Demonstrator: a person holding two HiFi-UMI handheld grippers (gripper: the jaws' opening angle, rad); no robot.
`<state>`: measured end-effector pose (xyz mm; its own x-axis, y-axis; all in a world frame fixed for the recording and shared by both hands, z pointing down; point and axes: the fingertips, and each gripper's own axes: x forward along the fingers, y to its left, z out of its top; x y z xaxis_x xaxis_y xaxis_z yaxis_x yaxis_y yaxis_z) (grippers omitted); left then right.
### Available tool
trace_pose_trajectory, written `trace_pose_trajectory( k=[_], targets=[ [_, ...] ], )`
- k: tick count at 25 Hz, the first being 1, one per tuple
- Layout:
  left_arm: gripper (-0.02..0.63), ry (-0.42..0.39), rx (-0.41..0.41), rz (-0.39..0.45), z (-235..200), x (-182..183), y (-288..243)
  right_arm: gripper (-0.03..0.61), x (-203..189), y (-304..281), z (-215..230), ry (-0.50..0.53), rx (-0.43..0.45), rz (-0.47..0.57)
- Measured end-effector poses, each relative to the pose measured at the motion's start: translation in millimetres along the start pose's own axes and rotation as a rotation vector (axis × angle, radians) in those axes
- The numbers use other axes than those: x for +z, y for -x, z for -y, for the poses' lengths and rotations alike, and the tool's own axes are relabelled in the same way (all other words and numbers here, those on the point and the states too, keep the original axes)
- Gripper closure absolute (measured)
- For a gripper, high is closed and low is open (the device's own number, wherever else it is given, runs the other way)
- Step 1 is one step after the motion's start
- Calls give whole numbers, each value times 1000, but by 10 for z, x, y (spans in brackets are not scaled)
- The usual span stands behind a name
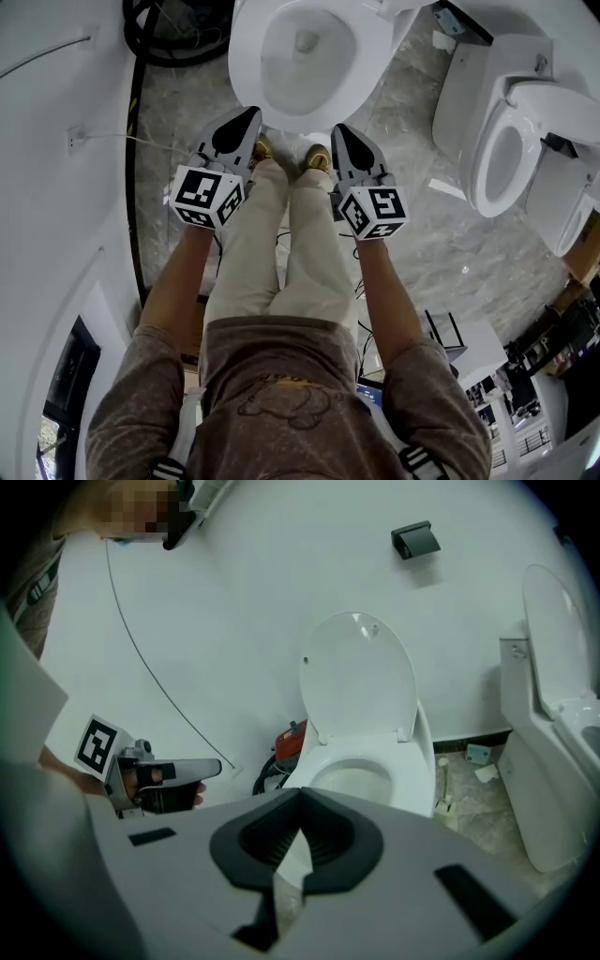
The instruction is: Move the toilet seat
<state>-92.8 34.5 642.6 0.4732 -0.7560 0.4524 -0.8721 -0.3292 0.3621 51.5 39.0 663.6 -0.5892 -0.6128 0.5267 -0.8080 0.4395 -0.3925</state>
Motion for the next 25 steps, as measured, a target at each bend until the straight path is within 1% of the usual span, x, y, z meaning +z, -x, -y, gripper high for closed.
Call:
trace_pose_trajectory(
  k=[4,5,7,9,12,14,17,20,22,25],
  targets=[
    [603,15,-26,4,41,-37,-12,576,-43,12,25,-31,-10,-3],
    [598,19,-33,4,52,-46,-16,546,-50,15,27,-37,-10,-3],
    [541,30,-42,3,68,-69,-24,502,-72,22,41,-46,-17,-4],
    [501,37,-45,-2,73,-97,-27,460,-108,25,69,-51,-31,-11],
    [443,41,-48,-15,84,-145,-36,378,-162,31,123,-68,-42,-20],
    [397,54,-55,-24,92,-180,-54,330,-198,24,142,-83,-30,-31],
    [346,69,-66,-42,94,-253,-87,263,-268,-11,137,-99,-1,-49],
    [319,83,-68,-69,73,-367,-124,207,-352,-58,155,-113,7,-62],
    [305,104,-67,-87,48,-458,-153,184,-428,-89,185,-118,4,-78],
    [291,129,-64,-110,6,-587,-194,170,-562,-133,228,-123,0,-110]
  ],
)
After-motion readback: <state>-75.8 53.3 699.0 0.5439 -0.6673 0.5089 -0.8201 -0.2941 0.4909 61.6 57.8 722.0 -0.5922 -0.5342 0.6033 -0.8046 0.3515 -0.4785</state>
